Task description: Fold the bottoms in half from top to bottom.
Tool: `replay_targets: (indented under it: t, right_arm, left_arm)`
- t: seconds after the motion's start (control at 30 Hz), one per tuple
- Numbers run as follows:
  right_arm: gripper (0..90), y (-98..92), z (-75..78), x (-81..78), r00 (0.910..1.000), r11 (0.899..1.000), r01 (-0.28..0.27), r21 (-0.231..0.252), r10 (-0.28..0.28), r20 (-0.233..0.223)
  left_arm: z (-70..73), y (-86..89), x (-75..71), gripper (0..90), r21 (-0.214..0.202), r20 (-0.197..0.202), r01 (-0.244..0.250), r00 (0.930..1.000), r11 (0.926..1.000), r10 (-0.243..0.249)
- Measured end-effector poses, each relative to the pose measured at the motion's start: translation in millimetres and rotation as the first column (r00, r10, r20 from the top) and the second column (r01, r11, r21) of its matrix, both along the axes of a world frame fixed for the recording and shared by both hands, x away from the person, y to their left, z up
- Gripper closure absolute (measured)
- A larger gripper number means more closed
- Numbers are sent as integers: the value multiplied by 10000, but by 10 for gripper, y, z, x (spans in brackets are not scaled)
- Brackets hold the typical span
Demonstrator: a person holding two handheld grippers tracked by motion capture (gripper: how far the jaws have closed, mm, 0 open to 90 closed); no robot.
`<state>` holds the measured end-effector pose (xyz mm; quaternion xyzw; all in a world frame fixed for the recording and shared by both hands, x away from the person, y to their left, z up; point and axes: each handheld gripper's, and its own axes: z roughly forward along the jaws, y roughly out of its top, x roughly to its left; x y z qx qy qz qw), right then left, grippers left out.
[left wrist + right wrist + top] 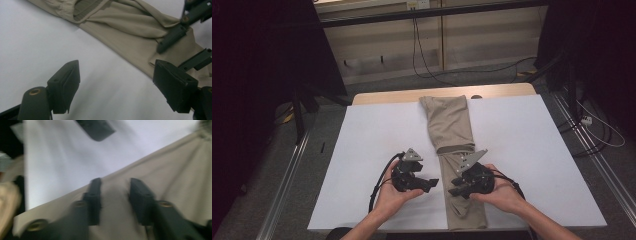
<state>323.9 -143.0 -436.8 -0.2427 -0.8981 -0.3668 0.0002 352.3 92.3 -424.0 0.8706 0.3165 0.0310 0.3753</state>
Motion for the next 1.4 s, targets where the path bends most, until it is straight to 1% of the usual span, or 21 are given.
replay_targets:
  t: [0.03,0.07,0.2,0.33,0.6,0.7,0.77,0.8,0.83,0.9,0.93,1.0,1.03,1.1,1.13,1.17,1.2,1.27,1.3,1.37,1.4]
  right_arm:
    - [879,-25,5,-24,10000,9999,-58,105,58,2]
    - [897,-60,24,-55,9999,9998,-91,179,90,49]
    - [900,-263,232,-266,9993,9959,26,907,-58,357]
    - [900,-546,361,-544,9959,9873,421,1535,-538,726]
    - [900,-987,134,-905,9901,9886,1325,713,-1353,369]
    - [893,-988,74,-910,9896,9899,1416,38,-1416,241]
    - [795,-982,43,-886,9887,9888,1494,-76,-1492,161]
    - [779,-994,47,-872,9889,9890,1481,-1,-1481,130]
    - [749,-1015,69,-861,9866,9866,1616,203,-1620,200]
    - [653,-1074,139,-840,9818,9779,1860,957,-1887,194]
    - [635,-1091,169,-833,9778,9711,2044,1235,-2086,216]
    - [636,-1089,186,-831,9808,9720,1879,1413,-1934,257]
    - [629,-1068,162,-827,9810,9745,1878,1226,-1923,260]
    - [625,-1002,64,-821,9828,9825,1839,301,-1844,121]
    - [611,-969,-1,-819,9827,9826,1851,-151,-1851,23]
    - [621,-937,-56,-831,9833,9822,1818,-471,-1819,18]
    - [632,-926,-54,-850,9851,9839,1707,-533,-1692,316]
    - [779,-910,-41,-863,9812,9789,1892,-775,-1853,547]
    - [900,-919,-33,-857,9808,9780,1921,-810,-1885,500]
    - [900,-931,-8,-849,9811,9792,1922,-647,-1903,353]
    - [900,-925,13,-852,9817,9802,1881,-624,-1856,430]
  left_arm:
    - [-3,-6,-7,223,25,-1,73,10000,10000,-73]
    - [-8,-20,-21,233,17,-47,115,9999,9999,-115]
    - [-15,-113,-105,283,-65,-211,355,9991,9993,-357]
    - [-15,-256,-179,354,-33,-334,942,9950,9955,-943]
    - [-56,-581,-364,489,204,-359,1957,9802,9804,-1949]
    - [-70,-670,-422,582,84,-560,2428,9687,9700,-2419]
    - [-52,-734,-481,671,206,-451,3006,9530,9535,-2995]
    - [-51,-774,-511,679,243,-368,3108,9501,9502,-3099]
    - [-44,-802,-525,679,355,-358,3370,9413,9409,-3358]
    - [-49,-862,-560,667,342,-297,3538,9352,9347,-3529]
    - [-61,-886,-573,645,333,-309,3594,9330,9326,-3585]
    - [-106,-936,-617,633,626,-213,3527,9357,9336,-3521]
    - [-143,-962,-643,640,763,-153,3582,9335,9305,-3581]
    - [-153,-971,-699,685,1124,513,3732,9234,9209,-3805]
    - [-149,-976,-706,783,1081,441,3925,9160,9134,-3988]
    - [-156,-981,-713,869,1088,521,3913,9158,9138,-3983]
    - [-155,-988,-727,881,1100,567,3859,9176,9160,-3934]
    - [-135,-970,-711,891,1068,401,3840,9200,9171,-3899]
    - [-121,-955,-699,893,952,216,3836,9217,9186,-3872]
    - [-33,-891,-686,893,666,301,3805,9232,9224,-3830]
    - [22,-859,-686,893,439,242,3716,9276,9274,-3728]
